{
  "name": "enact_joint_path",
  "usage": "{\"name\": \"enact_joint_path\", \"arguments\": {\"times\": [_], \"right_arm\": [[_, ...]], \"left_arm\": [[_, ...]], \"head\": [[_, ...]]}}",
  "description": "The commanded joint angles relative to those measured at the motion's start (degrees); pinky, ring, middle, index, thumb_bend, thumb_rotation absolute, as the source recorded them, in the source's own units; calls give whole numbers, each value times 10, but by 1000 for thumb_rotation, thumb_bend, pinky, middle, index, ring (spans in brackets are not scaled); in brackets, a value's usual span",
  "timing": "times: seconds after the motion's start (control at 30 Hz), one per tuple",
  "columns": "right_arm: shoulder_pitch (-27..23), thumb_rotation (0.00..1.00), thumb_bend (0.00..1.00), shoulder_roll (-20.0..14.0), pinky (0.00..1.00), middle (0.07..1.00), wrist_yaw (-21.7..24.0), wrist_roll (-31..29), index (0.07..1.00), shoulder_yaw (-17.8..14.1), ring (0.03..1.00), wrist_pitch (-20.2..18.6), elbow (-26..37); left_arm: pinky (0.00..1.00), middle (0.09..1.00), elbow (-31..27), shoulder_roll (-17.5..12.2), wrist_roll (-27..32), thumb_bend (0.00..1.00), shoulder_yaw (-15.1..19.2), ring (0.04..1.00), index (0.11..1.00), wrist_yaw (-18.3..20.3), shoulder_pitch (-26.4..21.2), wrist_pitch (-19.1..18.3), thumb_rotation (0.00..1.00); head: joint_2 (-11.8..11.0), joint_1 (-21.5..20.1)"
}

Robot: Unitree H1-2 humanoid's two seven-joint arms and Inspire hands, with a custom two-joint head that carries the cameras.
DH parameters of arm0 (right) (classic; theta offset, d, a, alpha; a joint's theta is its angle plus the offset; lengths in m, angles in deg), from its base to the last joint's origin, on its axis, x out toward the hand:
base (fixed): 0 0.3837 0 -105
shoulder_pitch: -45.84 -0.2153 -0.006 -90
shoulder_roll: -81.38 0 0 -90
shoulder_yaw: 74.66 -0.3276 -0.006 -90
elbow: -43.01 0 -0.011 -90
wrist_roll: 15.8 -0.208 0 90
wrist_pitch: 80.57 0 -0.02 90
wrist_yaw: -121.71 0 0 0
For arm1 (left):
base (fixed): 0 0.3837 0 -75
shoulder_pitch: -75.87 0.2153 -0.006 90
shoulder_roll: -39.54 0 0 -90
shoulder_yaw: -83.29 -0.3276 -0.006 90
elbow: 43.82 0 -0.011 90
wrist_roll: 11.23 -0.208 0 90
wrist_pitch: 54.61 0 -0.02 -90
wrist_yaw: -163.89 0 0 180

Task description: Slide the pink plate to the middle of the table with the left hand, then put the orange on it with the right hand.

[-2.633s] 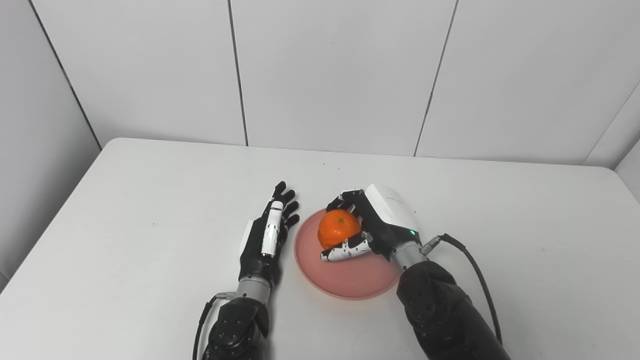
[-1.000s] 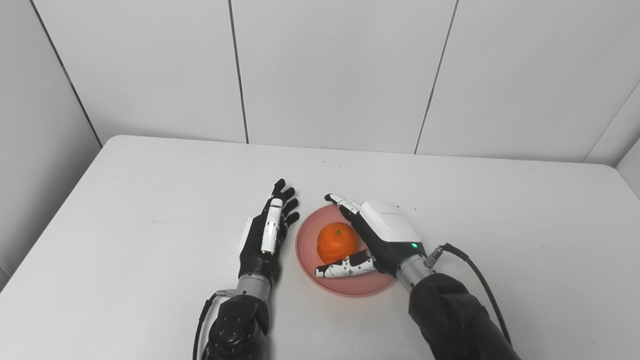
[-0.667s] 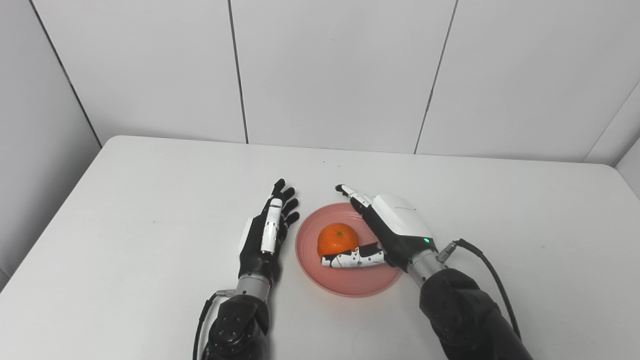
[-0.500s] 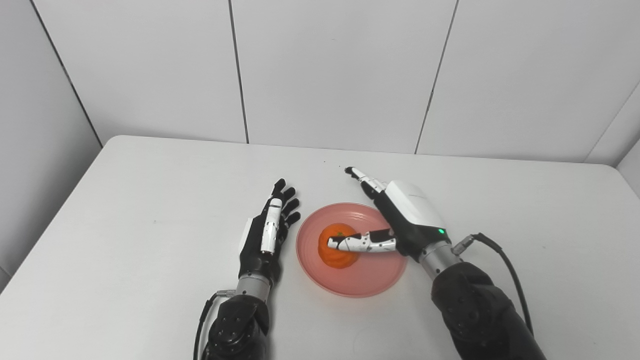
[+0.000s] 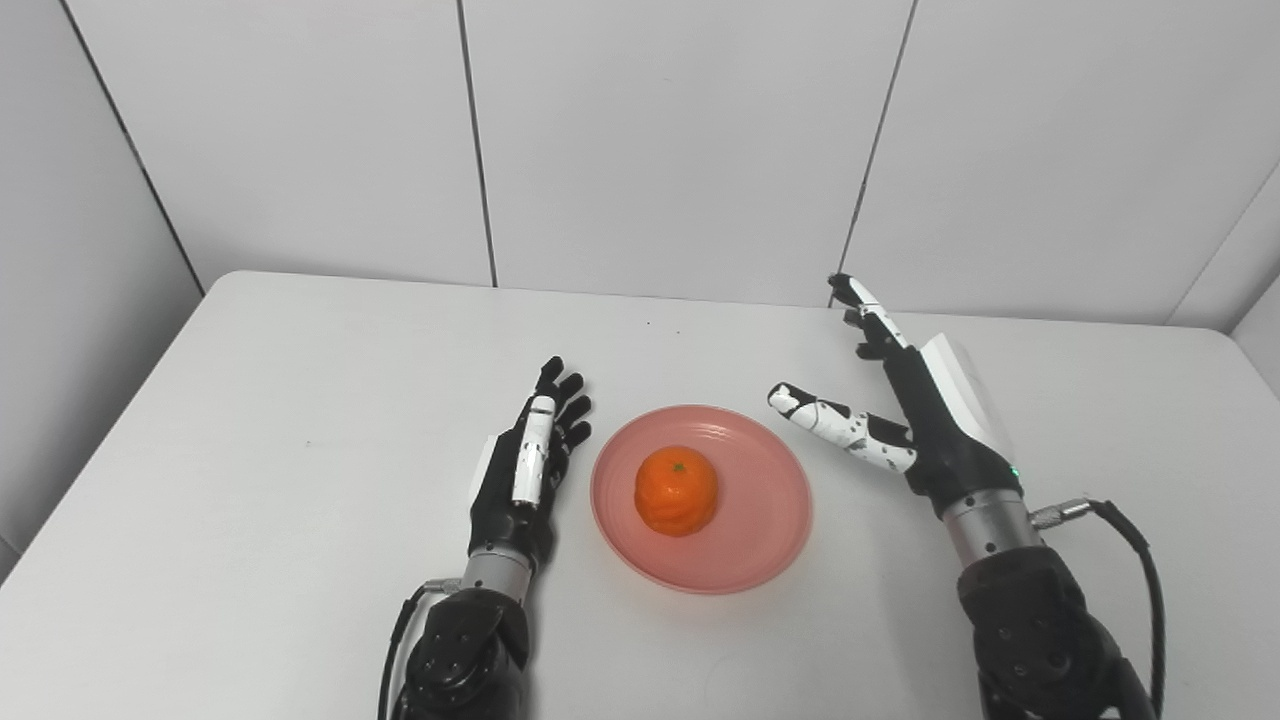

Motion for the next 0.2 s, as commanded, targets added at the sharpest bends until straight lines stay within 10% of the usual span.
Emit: {"name": "enact_joint_path", "arguments": {"times": [0.0, 0.17], "right_arm": [[3, 991, 828, 12, 868, 937, -19, -32, 931, -18, 918, 9, 4], [28, 1000, 805, 41, 899, 977, -22, -137, 984, -50, 950, 22, -22]], "left_arm": [[927, 943, -18, 0, 4, 374, -1, 931, 944, 8, -7, 8, 1000], [943, 952, -30, -7, 1, 376, -5, 936, 952, 17, -3, 12, 1000]], "head": [[0, 0], [0, 5]]}}
